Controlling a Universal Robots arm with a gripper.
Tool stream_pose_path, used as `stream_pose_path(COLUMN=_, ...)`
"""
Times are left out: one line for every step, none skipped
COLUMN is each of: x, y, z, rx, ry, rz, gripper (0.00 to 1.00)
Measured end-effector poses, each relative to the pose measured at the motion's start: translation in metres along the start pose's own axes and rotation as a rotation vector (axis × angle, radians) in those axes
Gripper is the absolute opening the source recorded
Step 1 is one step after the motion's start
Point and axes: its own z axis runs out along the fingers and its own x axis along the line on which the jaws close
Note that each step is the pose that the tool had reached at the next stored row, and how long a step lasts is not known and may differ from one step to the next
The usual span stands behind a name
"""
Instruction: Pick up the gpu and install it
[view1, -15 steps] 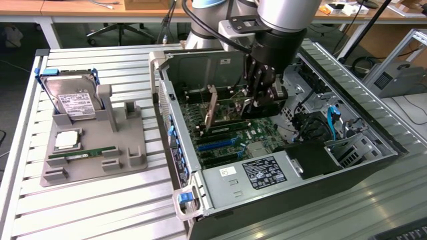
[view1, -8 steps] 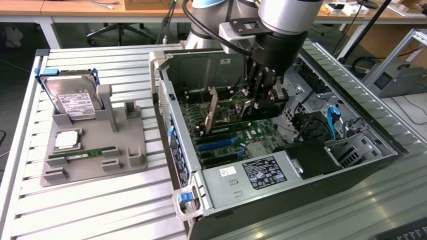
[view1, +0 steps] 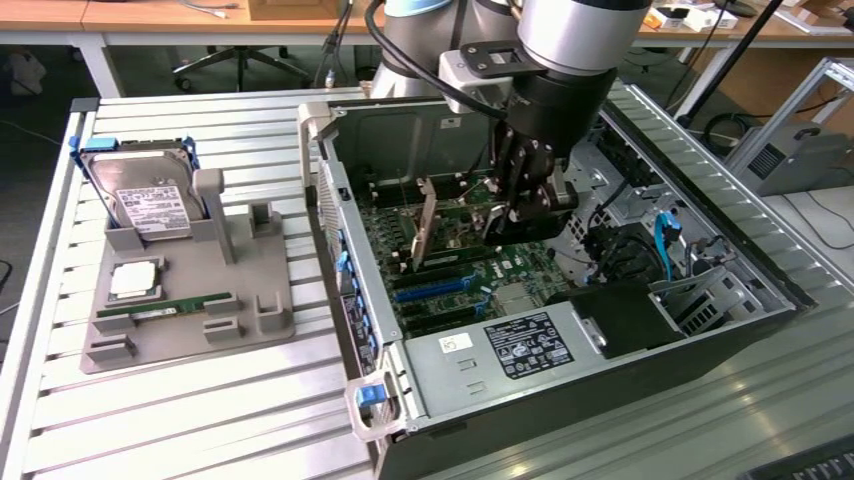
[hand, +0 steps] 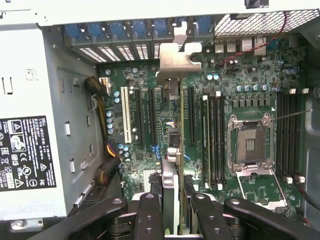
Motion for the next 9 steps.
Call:
stream_pose_path(x=0.0004, y=0.0000, z=0.0002, rx=-0.0001, ry=0.0001, rz=0.000, gripper=0.27)
stream_pose_path(x=0.0008, y=0.0000, z=0.0004, rx=-0.0001, ry=0.0001, rz=0.000, gripper=0.27)
stream_pose_path(x=0.0012, y=0.0000, z=0.0006, rx=-0.0001, ry=0.0001, rz=0.000, gripper=0.27)
stream_pose_path(x=0.0016, y=0.0000, z=0.0008, rx=-0.0001, ry=0.0001, rz=0.000, gripper=0.27)
stream_pose_path(x=0.0020, y=-0.0001, z=0.0010, rx=-0.0001, ry=0.0001, rz=0.000, gripper=0.27)
stream_pose_path(x=0.0024, y=-0.0001, z=0.0011, rx=-0.0001, ry=0.0001, rz=0.000, gripper=0.27)
stream_pose_path(x=0.0028, y=-0.0001, z=0.0013, rx=-0.0001, ry=0.0002, rz=0.000, gripper=0.27)
stream_pose_path(x=0.0032, y=-0.0001, z=0.0016, rx=0.0000, ry=0.0000, rz=0.000, gripper=0.27)
stream_pose_path(x=0.0038, y=-0.0001, z=0.0019, rx=-0.0001, ry=0.0001, rz=0.000, gripper=0.27)
